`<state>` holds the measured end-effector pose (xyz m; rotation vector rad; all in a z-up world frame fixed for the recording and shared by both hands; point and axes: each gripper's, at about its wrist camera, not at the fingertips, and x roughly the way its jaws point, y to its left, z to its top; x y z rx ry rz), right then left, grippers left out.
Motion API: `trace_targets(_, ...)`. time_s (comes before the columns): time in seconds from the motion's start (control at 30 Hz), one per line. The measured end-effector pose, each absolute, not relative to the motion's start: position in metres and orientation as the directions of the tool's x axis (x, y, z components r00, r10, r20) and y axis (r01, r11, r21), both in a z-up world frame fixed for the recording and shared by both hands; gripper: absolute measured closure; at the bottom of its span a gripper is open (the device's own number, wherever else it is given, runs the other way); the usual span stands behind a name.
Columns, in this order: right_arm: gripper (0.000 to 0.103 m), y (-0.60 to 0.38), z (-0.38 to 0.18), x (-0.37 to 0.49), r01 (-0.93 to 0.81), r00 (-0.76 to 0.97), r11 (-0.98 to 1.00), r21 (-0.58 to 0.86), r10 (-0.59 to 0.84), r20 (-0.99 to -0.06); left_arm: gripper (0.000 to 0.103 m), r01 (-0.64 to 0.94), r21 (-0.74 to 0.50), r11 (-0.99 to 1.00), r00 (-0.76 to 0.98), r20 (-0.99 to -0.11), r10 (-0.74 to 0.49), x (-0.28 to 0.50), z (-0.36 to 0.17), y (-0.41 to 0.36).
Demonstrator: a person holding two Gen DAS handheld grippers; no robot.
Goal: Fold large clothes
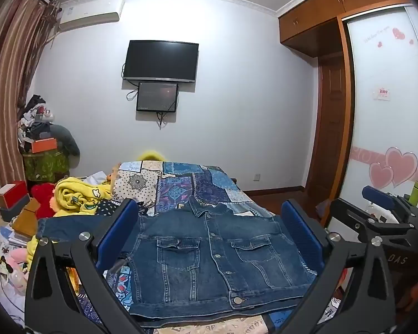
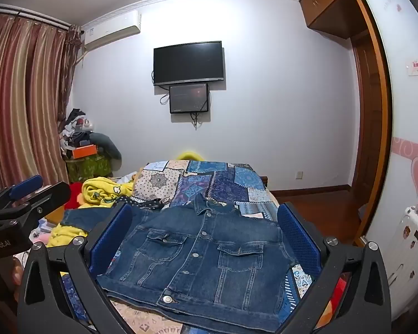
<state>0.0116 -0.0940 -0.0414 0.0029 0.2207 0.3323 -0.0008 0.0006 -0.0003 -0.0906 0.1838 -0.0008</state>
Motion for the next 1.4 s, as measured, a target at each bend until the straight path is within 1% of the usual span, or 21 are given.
trace_targets(0.23, 0.0, -0.094, -0.041, 0.012, -0.32, 0.924, 0.947, 0.036, 0.321, -0.208, 0.0, 0.011, -0.096, 0.995, 0.981, -0.193, -0.03, 0.005, -0.01, 0.002)
trace_targets(0.47, 0.0, -0.098, -0.042, 0.014, -0.318, 0.924, 0.947, 0.04, 0.319, -0.21, 0.0, 0.012, -0.092, 0.996, 0.977, -0.21, -0.031, 0.006, -0.008, 0.003)
trace_targets(0.73, 0.0, -0.097, -0.041, 0.013, -0.317, 0.924, 0.947, 0.044, 0.319, -0.212, 0.0, 0.011, -0.074, 0.997, 0.979, -0.203, -0.026, 0.004, -0.007, -0.003)
trace_targets(1.4, 0.0, -0.096, -0.042, 0.013, -0.315, 0.923, 0.948, 0.045, 0.317, -0.216, 0.0, 0.011, -0.073, 0.997, 0.98, -0.199, -0.026, 0.005, -0.003, -0.002)
